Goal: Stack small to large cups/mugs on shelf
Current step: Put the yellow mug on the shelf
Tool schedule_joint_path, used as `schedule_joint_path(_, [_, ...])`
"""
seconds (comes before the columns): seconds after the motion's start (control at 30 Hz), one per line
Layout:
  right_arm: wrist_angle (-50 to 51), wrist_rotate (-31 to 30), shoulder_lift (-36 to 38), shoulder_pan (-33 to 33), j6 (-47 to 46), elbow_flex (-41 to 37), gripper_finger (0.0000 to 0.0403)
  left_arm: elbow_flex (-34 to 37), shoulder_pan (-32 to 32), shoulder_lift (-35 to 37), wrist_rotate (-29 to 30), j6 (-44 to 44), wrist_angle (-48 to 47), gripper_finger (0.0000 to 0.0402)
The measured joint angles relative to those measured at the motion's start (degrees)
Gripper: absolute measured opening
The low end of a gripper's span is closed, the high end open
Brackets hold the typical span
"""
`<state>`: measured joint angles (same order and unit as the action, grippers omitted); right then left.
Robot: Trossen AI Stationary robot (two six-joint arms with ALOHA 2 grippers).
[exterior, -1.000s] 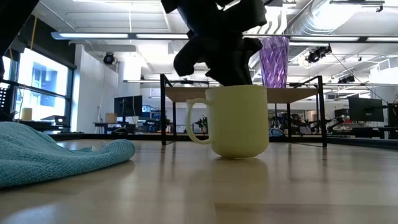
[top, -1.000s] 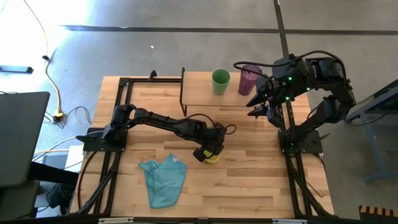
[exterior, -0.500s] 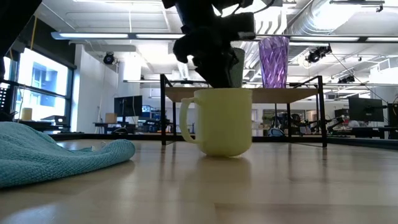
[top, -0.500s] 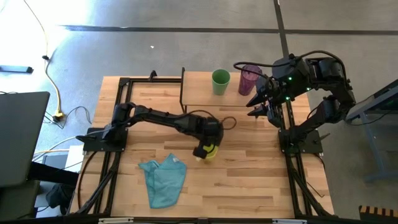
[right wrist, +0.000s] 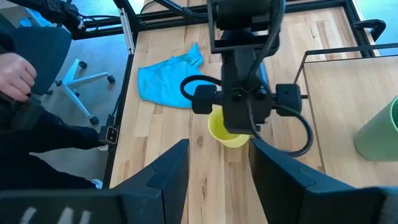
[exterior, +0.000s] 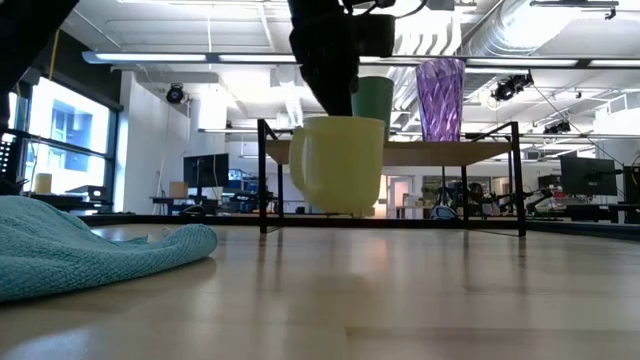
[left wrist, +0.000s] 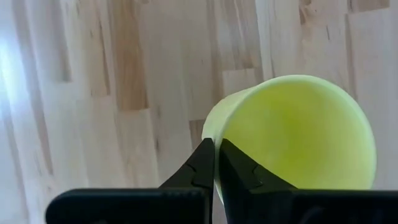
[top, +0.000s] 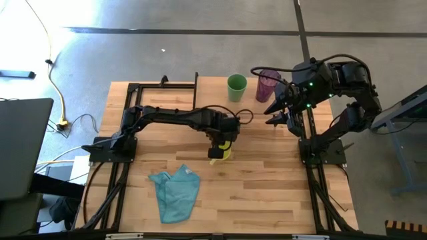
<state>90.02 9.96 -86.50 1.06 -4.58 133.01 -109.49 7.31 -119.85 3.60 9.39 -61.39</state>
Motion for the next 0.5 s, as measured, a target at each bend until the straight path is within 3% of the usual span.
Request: schedule_joint_path(0.5, [0.0, 0.0, 0.0, 0.0, 1.0, 0.0, 0.0155, -7.0, 2.2, 0.0, -2.2, -9.0, -11.1, 0.0000])
